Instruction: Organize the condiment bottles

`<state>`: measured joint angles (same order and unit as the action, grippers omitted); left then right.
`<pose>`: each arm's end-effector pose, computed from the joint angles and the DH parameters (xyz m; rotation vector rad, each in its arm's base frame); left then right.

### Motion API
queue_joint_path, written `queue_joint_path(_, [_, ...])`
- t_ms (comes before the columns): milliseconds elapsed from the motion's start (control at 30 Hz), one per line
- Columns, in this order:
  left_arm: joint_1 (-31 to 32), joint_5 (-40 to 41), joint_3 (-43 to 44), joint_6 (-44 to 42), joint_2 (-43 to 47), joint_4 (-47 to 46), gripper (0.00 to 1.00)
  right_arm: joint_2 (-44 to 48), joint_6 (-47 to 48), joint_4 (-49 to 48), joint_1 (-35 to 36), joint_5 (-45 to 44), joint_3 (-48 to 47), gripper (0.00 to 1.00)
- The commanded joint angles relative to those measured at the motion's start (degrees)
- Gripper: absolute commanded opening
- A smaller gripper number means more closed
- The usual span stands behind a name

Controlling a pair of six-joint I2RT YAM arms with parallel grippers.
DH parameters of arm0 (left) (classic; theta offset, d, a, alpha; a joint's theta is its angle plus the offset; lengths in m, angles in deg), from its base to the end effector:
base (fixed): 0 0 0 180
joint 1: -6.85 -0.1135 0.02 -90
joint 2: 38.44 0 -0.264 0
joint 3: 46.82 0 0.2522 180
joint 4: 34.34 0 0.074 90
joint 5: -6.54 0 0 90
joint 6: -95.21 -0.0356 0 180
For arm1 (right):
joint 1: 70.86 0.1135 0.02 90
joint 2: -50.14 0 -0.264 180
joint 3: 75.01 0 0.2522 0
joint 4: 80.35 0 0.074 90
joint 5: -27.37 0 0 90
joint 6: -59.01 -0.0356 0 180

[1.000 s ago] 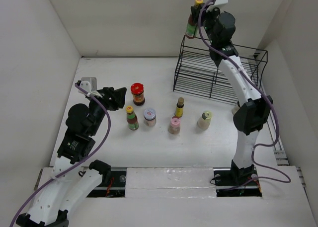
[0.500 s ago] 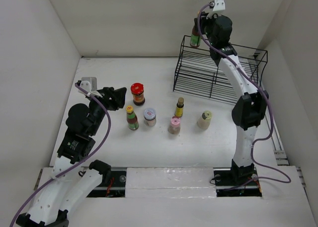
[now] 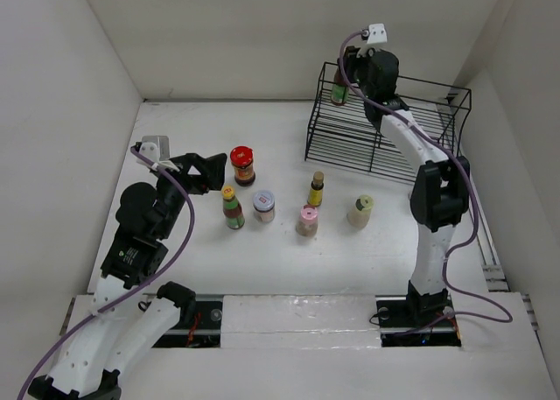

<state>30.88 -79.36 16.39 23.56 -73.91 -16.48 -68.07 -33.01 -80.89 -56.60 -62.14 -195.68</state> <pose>0.1253 -0.0531 0.4029 0.0100 1.4221 -0.5634 0.4905 0.1250 0.3627 -0.1692 1.5135 0.2337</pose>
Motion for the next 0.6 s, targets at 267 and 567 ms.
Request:
queue_joint_path(267, [0.1,8.2,8.2,10.3,-1.7,2.5,0.96,10.2,-3.1,-7.1,0.1,-0.1,2.6,0.95])
queue_joint_path(567, [0.1,7.4,18.4,22.2,-1.9,3.0,1.00,24.0,0.9,0.1,3.0,3.0,10.4,1.00])
